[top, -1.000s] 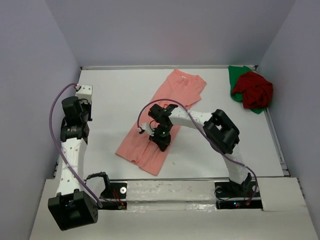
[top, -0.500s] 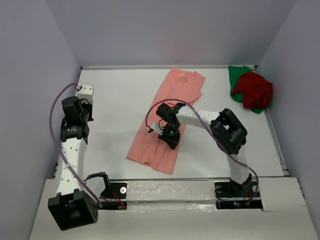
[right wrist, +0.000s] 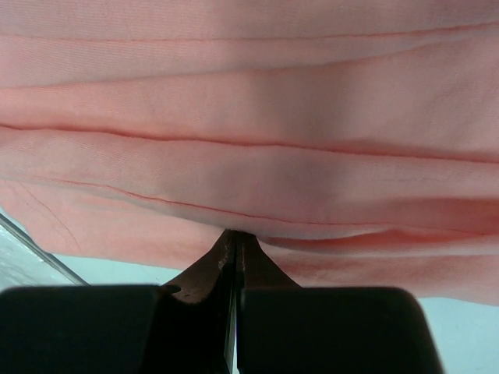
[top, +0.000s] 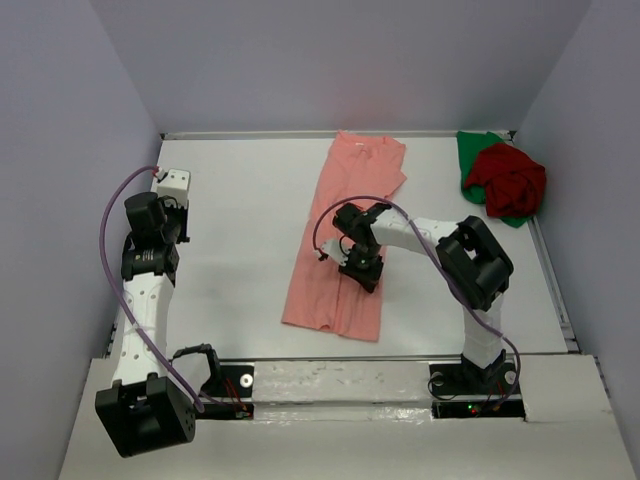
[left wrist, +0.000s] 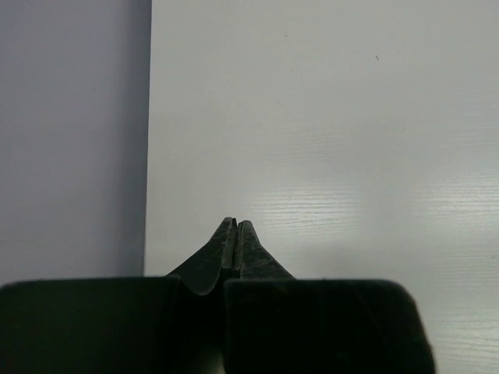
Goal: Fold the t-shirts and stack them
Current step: Rotate the tshirt 90 degrees
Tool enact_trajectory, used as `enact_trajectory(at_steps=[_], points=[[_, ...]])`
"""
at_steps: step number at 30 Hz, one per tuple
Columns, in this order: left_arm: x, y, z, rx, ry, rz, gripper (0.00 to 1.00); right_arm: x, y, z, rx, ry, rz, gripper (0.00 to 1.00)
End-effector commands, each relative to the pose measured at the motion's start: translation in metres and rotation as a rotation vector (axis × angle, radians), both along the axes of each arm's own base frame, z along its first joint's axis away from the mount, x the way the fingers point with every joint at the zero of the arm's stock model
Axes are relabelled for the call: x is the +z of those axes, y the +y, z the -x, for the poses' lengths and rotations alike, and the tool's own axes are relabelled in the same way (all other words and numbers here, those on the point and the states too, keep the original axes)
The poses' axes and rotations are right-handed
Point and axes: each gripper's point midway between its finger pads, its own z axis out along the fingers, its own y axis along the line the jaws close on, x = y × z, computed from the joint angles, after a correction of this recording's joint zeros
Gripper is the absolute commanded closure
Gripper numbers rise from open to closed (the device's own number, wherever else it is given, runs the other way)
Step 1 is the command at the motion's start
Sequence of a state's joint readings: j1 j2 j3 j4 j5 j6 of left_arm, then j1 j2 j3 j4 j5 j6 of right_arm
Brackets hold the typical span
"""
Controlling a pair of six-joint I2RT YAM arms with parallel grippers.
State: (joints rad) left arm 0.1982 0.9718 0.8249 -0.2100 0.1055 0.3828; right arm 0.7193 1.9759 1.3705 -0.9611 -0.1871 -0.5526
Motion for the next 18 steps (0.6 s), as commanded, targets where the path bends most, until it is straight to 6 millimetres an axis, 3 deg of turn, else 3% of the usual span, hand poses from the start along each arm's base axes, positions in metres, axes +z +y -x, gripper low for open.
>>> enact_trajectory(at_steps=[1, 7, 10, 13, 14, 16, 18], points=[[0.014, -0.003, -0.005, -0.017, -0.039, 0.013, 1.0, -0.027, -0.041, -0.002, 0.019, -0.023, 0.179, 1.0], [0.013, -0.005, -0.004, -0.026, -0.035, 0.018, 1.0, -0.028, -0.052, 0.0, 0.028, -0.028, 0.226, 1.0], [0.013, -0.005, -0.005, -0.03, -0.034, 0.021, 1.0, -0.025, -0.065, -0.008, 0.043, -0.078, 0.299, 1.0], [0.014, -0.006, -0.005, -0.035, -0.038, 0.022, 1.0, -0.009, -0.054, -0.015, 0.026, -0.089, 0.236, 1.0], [0.015, -0.007, -0.006, -0.037, -0.038, 0.025, 1.0, 0.004, -0.04, -0.011, 0.02, -0.068, 0.158, 1.0], [0.014, -0.007, -0.007, -0.039, -0.034, 0.029, 1.0, 0.03, -0.016, -0.022, 0.011, -0.096, 0.05, 1.0], [0.016, -0.008, -0.007, -0.042, -0.037, 0.031, 1.0, 0.052, -0.006, -0.029, 0.006, -0.122, 0.003, 1.0]])
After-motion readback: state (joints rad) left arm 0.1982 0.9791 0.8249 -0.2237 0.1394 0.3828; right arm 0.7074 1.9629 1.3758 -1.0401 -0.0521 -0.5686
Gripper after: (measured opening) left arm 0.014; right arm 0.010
